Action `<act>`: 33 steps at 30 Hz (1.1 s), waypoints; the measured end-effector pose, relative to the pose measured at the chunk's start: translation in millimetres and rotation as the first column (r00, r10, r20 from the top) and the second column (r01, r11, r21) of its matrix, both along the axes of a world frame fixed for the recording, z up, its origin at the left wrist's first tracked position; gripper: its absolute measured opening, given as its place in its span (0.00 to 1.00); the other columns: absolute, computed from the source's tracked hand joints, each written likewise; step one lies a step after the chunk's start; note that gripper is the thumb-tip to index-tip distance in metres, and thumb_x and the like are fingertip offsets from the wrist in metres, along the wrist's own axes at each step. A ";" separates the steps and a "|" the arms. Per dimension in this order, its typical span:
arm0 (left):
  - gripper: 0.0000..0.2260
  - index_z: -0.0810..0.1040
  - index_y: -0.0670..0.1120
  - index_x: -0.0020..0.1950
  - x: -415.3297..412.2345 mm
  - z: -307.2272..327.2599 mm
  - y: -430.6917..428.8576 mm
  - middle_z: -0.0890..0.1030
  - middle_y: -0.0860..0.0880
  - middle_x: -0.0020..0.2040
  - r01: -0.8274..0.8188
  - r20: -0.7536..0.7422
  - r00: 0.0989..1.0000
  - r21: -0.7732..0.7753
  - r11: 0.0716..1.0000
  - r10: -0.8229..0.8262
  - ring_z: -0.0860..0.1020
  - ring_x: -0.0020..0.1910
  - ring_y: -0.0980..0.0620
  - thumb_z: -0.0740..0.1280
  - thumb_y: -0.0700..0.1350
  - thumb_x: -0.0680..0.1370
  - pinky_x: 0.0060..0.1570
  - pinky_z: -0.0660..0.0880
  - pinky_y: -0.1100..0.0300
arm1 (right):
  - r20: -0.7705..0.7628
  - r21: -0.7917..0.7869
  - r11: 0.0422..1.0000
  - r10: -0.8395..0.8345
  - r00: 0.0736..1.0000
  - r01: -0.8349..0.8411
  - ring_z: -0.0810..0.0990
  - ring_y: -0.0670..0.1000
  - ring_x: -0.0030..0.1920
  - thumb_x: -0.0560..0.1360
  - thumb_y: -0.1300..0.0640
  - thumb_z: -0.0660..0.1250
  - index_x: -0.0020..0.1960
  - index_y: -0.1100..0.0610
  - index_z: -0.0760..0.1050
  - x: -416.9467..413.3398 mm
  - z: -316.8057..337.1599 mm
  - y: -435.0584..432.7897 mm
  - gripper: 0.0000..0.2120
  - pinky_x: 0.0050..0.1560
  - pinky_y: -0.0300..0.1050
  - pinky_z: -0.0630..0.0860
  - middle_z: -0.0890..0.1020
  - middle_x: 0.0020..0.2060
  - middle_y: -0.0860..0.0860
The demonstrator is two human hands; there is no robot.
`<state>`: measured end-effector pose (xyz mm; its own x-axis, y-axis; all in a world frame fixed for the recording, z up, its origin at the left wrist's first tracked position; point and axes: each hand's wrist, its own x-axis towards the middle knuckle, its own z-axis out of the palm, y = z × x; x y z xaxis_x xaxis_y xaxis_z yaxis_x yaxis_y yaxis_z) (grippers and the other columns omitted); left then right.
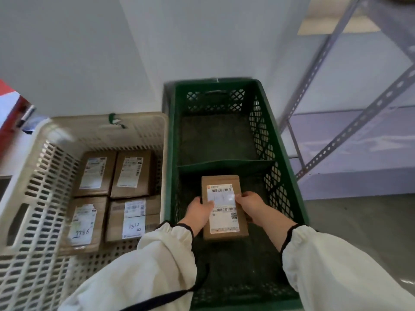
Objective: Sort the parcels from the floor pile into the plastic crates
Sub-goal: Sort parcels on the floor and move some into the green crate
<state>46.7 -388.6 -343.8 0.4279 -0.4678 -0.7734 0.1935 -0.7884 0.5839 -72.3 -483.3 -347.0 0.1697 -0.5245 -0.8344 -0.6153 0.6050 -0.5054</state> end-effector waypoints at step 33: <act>0.26 0.68 0.46 0.69 -39.9 -11.4 38.9 0.74 0.43 0.67 -0.911 -0.531 0.150 0.253 0.325 0.834 0.70 0.68 0.41 0.70 0.54 0.74 0.67 0.64 0.45 | -0.012 -0.166 0.976 0.140 0.990 -0.140 0.78 0.52 0.43 0.80 0.51 0.60 0.70 0.56 0.67 77.3 -10.2 4.7 0.20 0.43 0.48 0.76 0.78 0.47 0.52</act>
